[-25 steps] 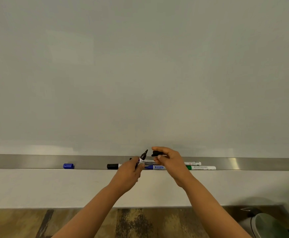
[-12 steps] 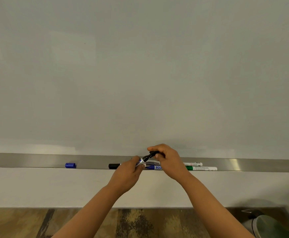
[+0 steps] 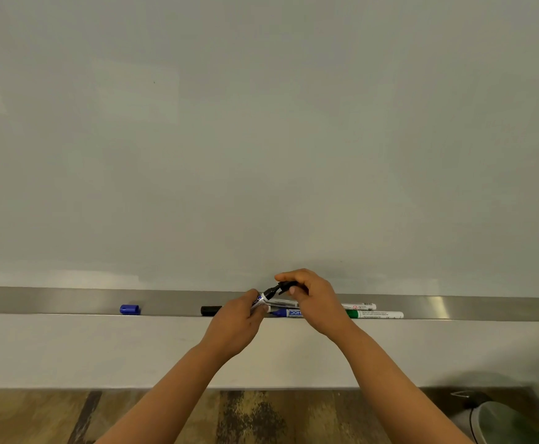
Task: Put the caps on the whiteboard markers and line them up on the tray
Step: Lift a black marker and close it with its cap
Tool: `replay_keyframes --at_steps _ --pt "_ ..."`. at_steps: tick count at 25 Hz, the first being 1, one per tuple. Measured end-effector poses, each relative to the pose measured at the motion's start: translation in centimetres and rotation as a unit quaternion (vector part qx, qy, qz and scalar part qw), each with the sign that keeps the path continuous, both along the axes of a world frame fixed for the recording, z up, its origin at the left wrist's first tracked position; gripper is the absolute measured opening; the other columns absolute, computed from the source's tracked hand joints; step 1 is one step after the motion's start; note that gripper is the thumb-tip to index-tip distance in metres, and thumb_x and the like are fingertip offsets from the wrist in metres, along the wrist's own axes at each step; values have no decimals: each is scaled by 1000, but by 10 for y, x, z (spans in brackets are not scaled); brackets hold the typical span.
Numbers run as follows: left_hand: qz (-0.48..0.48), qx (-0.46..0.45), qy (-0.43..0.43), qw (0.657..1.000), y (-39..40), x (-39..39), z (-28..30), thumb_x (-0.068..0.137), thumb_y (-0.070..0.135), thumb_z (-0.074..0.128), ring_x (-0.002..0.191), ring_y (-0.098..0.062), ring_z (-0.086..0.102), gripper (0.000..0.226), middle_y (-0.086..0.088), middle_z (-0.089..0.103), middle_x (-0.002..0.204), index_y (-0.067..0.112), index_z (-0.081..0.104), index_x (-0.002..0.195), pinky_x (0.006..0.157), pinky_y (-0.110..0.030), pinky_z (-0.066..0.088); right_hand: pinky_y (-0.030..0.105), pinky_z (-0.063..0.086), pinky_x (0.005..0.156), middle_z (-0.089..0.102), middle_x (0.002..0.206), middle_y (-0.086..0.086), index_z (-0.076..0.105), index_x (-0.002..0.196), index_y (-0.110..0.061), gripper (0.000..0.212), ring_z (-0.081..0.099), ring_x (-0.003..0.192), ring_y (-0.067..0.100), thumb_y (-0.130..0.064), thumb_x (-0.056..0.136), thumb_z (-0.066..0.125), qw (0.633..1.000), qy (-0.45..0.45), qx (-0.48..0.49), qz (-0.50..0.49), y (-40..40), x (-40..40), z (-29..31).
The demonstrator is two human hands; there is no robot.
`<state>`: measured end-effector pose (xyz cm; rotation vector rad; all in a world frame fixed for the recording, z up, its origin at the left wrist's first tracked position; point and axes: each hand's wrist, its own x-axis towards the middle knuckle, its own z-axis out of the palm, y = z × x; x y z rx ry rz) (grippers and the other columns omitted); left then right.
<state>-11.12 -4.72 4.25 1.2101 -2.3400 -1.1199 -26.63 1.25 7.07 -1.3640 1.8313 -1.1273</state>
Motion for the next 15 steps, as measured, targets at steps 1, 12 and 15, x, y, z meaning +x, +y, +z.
replay_keyframes --at_steps 1,12,15 --pt "-1 -2 -1 1000 0 0 0 95 29 43 53 -12 42 16 5 48 60 21 45 80 50 -27 30 -3 40 79 63 112 7 65 108 -13 35 56 98 8 9 90 44 1000 -2 0 -2 0 0 0" --pt "-2 -49 -41 998 -2 3 2 94 32 42 54 -12 44 14 7 49 61 24 44 83 49 -28 31 -4 44 71 60 104 -4 64 106 -18 34 57 89 -2 4 93 42 999 -49 7 -17 4 0 -2" --pt "-2 -55 -49 997 -2 2 3 94 32 42 54 -12 45 13 8 49 60 24 44 84 49 -28 30 -2 45 70 60 104 -4 63 107 -18 34 58 87 -1 4 93 42 998 -57 9 -16 4 0 -1"
